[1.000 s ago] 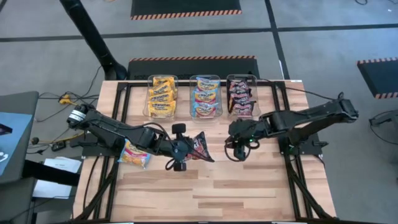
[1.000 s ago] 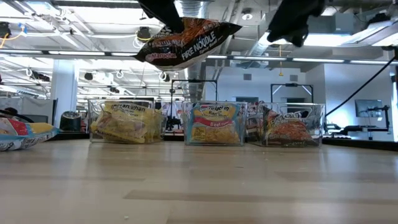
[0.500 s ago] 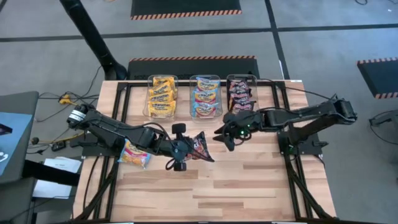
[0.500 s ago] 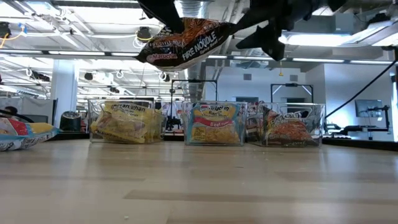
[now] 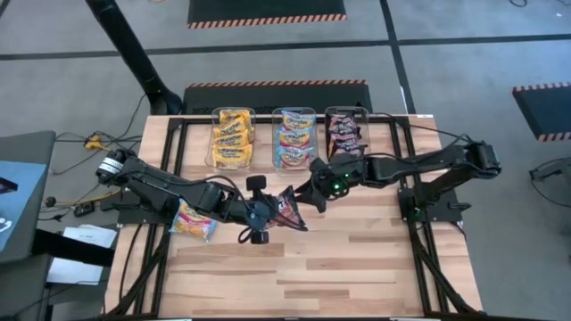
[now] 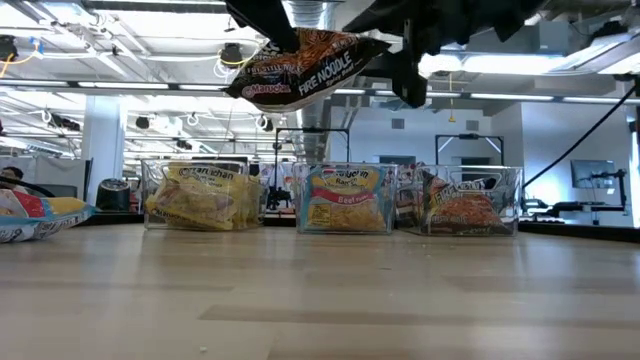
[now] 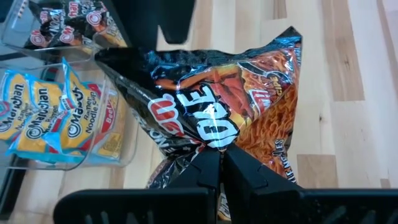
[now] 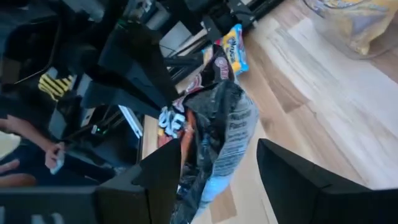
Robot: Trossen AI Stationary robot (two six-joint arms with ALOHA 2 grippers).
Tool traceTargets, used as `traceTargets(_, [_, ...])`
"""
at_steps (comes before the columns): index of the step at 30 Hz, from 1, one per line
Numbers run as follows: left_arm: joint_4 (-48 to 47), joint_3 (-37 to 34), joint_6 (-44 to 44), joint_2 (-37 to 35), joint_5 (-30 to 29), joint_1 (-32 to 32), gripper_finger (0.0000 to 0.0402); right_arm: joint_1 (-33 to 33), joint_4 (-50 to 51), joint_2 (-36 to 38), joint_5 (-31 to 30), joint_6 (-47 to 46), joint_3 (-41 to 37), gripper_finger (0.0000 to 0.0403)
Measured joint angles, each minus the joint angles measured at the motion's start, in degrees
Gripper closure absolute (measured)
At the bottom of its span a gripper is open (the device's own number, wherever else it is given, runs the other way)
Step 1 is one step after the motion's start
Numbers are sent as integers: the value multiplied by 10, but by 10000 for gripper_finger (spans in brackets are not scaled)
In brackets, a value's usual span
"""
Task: Sort Maruchan noodles
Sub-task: Put the black noodle pack into the right transparent bin
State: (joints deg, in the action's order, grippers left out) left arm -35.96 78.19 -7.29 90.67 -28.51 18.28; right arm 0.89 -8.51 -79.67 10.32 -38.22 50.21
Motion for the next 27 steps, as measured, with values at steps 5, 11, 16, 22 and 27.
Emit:
traceTargets(5, [13, 0, 0, 0, -4, 0, 402, 6, -12, -18, 3, -15, 1, 168])
traceTargets(11, [27, 0, 3, 1, -5, -8, 402, 7, -54, -32, 21, -28, 1, 168])
traceTargets(16, [30, 0, 8, 1, -7, -15, 402, 3, -49, -40, 23, -34, 0, 177])
traceTargets(22, [33, 0, 8, 1, -7, -17, 402, -1, -54, -54, 32, -49, 1, 253])
traceTargets(27, [32, -1, -12, 1, -7, -18, 402, -1, -60, -58, 37, -48, 1, 347])
